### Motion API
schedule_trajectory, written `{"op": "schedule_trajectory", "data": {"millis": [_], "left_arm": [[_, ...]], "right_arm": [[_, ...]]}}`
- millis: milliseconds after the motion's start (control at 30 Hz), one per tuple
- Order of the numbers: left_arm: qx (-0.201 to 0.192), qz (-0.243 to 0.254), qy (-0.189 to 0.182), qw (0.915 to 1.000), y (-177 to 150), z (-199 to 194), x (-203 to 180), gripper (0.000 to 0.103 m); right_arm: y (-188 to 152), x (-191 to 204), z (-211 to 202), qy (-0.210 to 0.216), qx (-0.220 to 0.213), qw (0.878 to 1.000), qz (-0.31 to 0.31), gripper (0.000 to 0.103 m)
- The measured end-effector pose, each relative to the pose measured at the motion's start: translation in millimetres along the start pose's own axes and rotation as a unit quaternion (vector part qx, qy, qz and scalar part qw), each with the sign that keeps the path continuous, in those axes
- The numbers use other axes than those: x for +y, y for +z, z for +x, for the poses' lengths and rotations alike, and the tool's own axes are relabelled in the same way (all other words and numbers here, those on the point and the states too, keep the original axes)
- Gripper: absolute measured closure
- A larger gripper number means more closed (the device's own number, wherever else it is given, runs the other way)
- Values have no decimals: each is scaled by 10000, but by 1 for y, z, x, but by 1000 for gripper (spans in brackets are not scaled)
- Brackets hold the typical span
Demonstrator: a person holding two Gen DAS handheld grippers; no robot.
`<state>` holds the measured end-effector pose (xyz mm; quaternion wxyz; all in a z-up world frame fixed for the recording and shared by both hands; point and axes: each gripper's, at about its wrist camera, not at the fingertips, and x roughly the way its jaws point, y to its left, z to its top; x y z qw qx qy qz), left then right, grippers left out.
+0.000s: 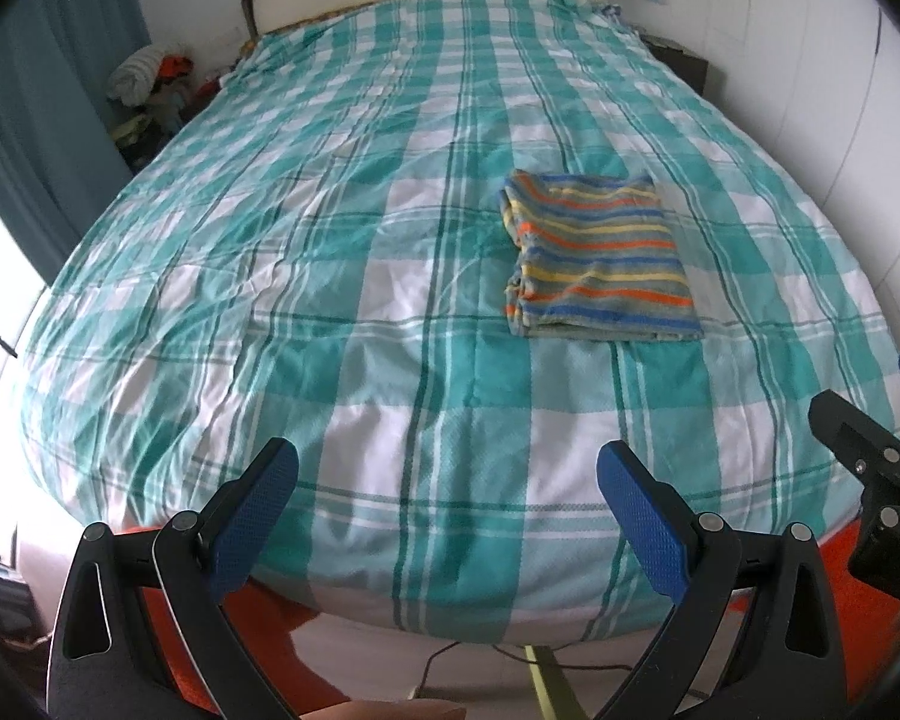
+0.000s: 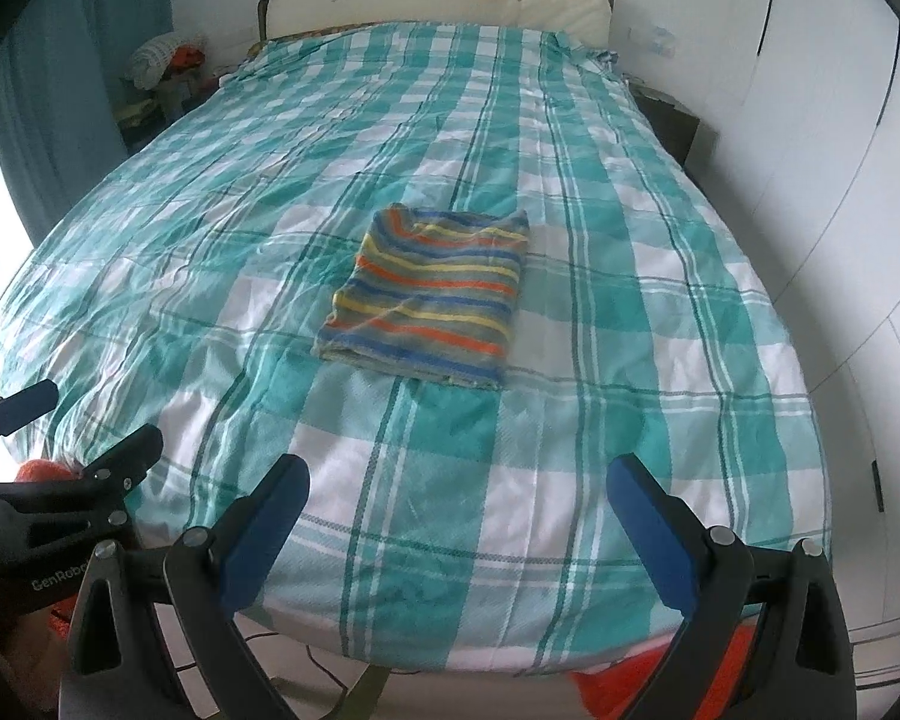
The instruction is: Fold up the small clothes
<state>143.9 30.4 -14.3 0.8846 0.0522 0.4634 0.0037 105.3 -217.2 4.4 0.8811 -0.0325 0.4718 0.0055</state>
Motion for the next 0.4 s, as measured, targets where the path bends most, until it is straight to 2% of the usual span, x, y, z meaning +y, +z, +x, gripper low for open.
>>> {"op": "schedule_trajectory", "data": {"millis": [267, 400], "left_arm": [[-6, -20, -15, 10000, 2, 1, 1, 2], [-160, 56, 53, 9998, 2, -3, -3, 2]], "right_arm": [[2, -4, -1, -55, -15, 10000, 37, 4], [2, -6, -1, -70, -22, 10000, 64, 4]]}}
